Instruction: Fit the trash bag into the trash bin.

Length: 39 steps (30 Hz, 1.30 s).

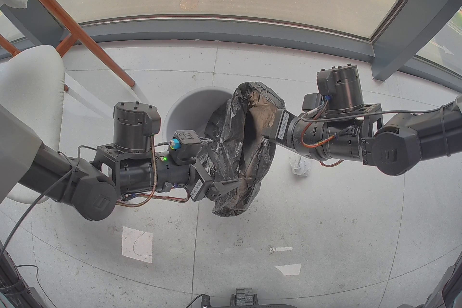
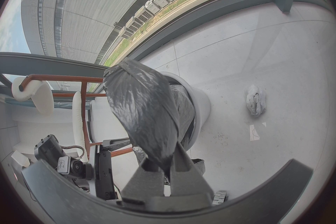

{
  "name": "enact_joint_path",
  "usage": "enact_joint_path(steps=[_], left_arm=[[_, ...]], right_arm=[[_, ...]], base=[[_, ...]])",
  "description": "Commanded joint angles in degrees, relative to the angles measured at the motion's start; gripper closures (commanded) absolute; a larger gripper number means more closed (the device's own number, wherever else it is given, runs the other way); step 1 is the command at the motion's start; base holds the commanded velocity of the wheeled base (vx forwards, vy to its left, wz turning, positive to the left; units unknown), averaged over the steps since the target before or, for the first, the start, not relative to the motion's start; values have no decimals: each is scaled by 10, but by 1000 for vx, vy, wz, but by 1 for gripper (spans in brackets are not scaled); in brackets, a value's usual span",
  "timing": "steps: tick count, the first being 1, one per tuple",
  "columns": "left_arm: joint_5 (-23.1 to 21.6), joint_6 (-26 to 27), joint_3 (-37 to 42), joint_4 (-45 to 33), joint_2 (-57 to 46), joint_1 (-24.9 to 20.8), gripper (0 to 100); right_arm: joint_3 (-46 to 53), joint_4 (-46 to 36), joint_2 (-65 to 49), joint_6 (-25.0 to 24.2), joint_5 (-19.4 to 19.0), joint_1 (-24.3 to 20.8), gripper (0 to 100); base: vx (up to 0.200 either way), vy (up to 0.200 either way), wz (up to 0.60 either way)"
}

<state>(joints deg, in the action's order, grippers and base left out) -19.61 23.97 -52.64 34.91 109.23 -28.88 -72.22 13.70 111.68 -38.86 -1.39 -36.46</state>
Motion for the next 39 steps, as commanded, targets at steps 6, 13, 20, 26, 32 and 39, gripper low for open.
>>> enact_joint_path(steps=[6, 13, 20, 26, 32, 39], left_arm=[[0, -12, -33, 0, 45, -1, 0], [-1, -16, -57, 1, 68, -3, 100], [-6, -16, -66, 1, 65, -4, 100], [-6, -24, -54, -3, 44, 4, 100], [-8, -25, -55, -5, 5, 61, 100], [-53, -54, -54, -2, -24, 103, 100]], right_arm=[[11, 39, -6, 0, 2, 0, 100], [39, 91, -12, 0, 0, 0, 100], [50, 88, -20, 3, 0, 0, 100], [43, 90, -16, 13, -1, 11, 100], [30, 90, -12, 31, -2, 26, 100], [-3, 90, -4, 33, -14, 43, 100]], base=[[0, 0, 0], [0, 0, 0], [0, 0, 0], [0, 0, 0], [0, 0, 0], [0, 0, 0]])
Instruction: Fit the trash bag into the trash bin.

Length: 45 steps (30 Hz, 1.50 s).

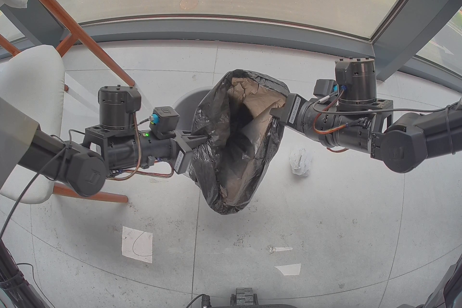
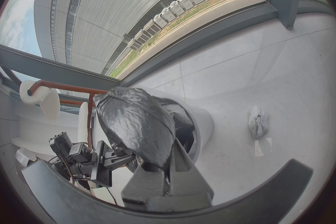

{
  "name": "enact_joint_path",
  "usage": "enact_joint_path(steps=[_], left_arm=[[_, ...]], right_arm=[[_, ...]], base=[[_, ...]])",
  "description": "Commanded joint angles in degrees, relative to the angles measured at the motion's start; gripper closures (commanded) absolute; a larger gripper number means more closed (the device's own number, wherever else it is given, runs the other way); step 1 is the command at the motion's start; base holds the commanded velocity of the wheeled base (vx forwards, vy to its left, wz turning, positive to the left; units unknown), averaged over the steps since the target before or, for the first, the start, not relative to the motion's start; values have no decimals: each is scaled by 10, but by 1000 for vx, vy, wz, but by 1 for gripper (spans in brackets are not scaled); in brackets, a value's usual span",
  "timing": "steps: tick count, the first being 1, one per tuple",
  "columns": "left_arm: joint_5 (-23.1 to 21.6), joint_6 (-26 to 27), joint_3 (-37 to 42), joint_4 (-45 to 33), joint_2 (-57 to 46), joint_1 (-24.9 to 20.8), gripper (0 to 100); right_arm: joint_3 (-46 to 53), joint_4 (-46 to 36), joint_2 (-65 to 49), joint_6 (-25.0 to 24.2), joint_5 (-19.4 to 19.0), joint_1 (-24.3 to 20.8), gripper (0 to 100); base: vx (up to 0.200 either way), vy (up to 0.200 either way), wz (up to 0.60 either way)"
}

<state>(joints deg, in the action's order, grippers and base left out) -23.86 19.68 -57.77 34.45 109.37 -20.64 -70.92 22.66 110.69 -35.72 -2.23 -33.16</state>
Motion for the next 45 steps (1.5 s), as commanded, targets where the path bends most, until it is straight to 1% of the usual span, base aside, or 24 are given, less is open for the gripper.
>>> enact_joint_path(steps=[1, 4, 8, 10, 13, 16, 17, 18, 20, 25, 28, 30, 31, 33, 35, 36, 38, 39, 42, 44, 45], left_arm=[[-15, -17, -4, 1, -30, 26, 100], [-21, -39, -5, 1, -41, 46, 100], [-18, -61, -7, 5, -39, 72, 100], [-16, -61, -15, 5, -36, 83, 100], [-15, -63, -35, 4, -29, 99, 100], [-15, -71, -47, 4, -19, 100, 100], [-15, -90, -57, 5, -18, 100, 100], [-15, -94, -58, 5, -18, 100, 100], [-15, -118, -58, 5, -21, 100, 100], [-14, -124, -59, 8, -15, 100, 100], [-14, -126, -59, 18, -14, 97, 100], [-14, -126, -60, 21, -14, 97, 100], [-14, -126, -64, 22, -14, 97, 100], [-11, -126, -70, 24, -13, 97, 100], [-11, -128, -73, 24, -13, 97, 100], [-10, -133, -78, 24, -14, 97, 100], [-3, -138, -83, 24, -13, 97, 100], [4, -139, -85, 24, -14, 97, 100], [10, -139, -89, 24, -11, 96, 100], [10, -140, -98, 24, 4, 93, 100], [11, -142, -105, 24, 12, 92, 100]], right_arm=[[-18, -2, 6, 3, -10, 13, 100], [-23, -2, 8, 25, -27, 21, 100], [-30, 1, 22, 61, -28, 33, 100], [-42, 1, 33, 69, -29, 40, 100], [-73, 2, 57, 68, -29, 50, 100], [-87, 2, 64, 67, -29, 56, 100], [-92, 3, 66, 65, -30, 60, 100], [-92, 3, 66, 65, -30, 60, 100], [-92, 3, 68, 66, -31, 69, 100], [-100, 4, 82, 66, -33, 78, 100], [-105, 34, 93, 63, -36, 79, 100], [-102, 62, 95, 62, -51, 79, 100], [-99, 72, 95, 61, -62, 79, 0], [-96, 73, 93, 52, -77, 79, 0], [-88, 73, 88, 41, -79, 79, 0], [-65, 77, 80, 22, -80, 79, 0], [-25, 77, 51, 23, -92, 79, 0], [3, 76, 30, 28, -111, 81, 0], [88, 69, -37, 45, -192, 95, 0], [130, 70, -70, 57, -226, 103, 0], [147, 69, -82, 60, -232, 107, 0]], base=[[0, 0, 0], [0, 0, 0], [0, 0, 0], [0, 0, 0], [0, 0, 0], [0, 0, 0], [0, 0, 0], [0, 0, 0], [0, 0, 0], [0, 0, 0], [0, 0, 0], [0, 0, 0], [0, 0, 0], [0, 0, 0], [0, 0, 0], [0, 0, 0], [0, 0, 0], [0, 0, 0], [0, 0, 0], [0, 0, 0], [0, 0, 0]])
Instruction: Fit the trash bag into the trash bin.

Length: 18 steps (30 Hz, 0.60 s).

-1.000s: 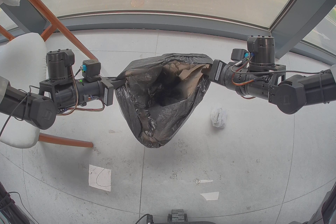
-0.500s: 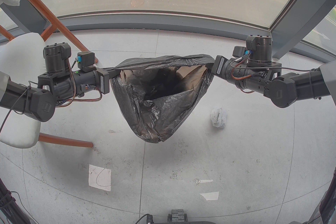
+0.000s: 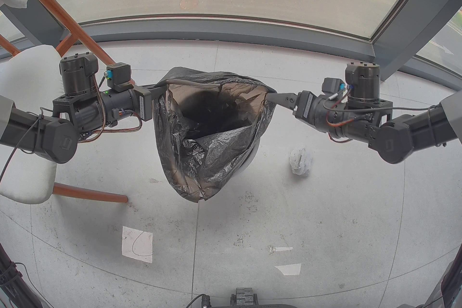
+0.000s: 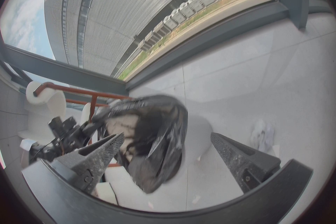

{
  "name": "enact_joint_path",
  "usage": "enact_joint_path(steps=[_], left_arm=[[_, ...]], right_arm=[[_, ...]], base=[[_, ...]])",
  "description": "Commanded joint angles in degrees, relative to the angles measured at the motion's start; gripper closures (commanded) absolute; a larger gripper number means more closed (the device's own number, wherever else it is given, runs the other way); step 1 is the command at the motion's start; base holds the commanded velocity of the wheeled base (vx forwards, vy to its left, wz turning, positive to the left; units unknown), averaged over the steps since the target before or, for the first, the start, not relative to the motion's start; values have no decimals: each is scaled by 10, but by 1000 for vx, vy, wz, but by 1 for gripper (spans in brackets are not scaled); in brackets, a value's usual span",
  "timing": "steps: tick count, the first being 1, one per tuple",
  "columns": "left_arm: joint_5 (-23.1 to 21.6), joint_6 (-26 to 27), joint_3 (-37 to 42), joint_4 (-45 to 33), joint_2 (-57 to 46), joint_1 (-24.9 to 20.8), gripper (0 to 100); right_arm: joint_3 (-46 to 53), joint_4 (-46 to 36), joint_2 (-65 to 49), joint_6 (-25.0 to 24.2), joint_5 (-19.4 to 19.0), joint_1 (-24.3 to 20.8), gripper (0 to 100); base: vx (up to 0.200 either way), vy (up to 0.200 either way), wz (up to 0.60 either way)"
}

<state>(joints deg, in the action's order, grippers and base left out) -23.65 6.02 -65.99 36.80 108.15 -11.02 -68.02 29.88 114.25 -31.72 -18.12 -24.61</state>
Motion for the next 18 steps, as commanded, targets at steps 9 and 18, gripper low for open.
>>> enact_joint_path(steps=[9, 18], left_arm=[[42, -73, -69, -4, 35, -43, 100], [43, -76, -68, -4, 35, -44, 100]], right_arm=[[172, 4, -130, 16, -73, 31, 0], [140, 17, -61, -105, -54, -47, 0]], base=[[0, 0, 0], [0, 0, 0]])
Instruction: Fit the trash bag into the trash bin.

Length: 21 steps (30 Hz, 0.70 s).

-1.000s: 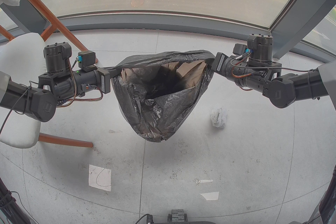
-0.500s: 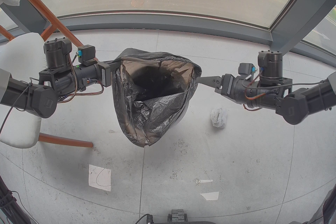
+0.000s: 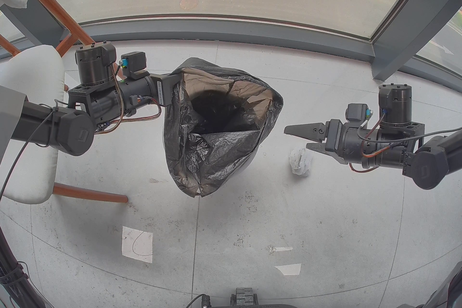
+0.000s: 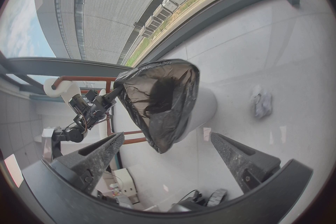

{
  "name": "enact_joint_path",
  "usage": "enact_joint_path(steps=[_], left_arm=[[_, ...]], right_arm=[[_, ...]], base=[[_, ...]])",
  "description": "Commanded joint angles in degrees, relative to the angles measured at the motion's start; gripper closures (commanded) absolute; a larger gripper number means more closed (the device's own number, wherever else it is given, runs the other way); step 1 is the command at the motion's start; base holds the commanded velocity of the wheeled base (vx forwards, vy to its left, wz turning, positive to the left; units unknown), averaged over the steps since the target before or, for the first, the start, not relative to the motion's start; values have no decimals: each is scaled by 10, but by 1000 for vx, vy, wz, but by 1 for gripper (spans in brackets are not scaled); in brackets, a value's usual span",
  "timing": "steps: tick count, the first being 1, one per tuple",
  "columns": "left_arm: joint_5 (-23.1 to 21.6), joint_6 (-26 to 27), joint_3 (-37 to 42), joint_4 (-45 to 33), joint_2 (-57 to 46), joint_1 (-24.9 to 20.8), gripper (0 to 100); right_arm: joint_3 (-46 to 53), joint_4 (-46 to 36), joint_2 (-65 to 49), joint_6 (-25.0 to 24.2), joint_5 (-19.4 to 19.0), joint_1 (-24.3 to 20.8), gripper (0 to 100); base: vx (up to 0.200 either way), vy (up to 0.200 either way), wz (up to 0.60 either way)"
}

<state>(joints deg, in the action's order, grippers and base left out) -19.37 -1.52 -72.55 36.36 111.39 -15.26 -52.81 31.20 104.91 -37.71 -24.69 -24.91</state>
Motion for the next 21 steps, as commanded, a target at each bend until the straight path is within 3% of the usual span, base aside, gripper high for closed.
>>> enact_joint_path(steps=[1, 7, 16, 21], left_arm=[[0, -1, -3, 0, 2, 0, 100], [-1, -2, -2, 3, 3, -1, 100], [-1, -1, -15, 4, 15, -1, 100], [-1, -2, -14, 5, 17, -1, 100]], right_arm=[[-17, 4, 41, -57, 17, -54, 0], [-55, 4, 99, -72, 53, -82, 0], [-88, 9, 150, -84, 55, -102, 0], [-89, 96, 191, -92, 75, -101, 0]], base=[[0, 0, 0], [0, 0, 0], [0, 0, 0], [0, 0, 0]])
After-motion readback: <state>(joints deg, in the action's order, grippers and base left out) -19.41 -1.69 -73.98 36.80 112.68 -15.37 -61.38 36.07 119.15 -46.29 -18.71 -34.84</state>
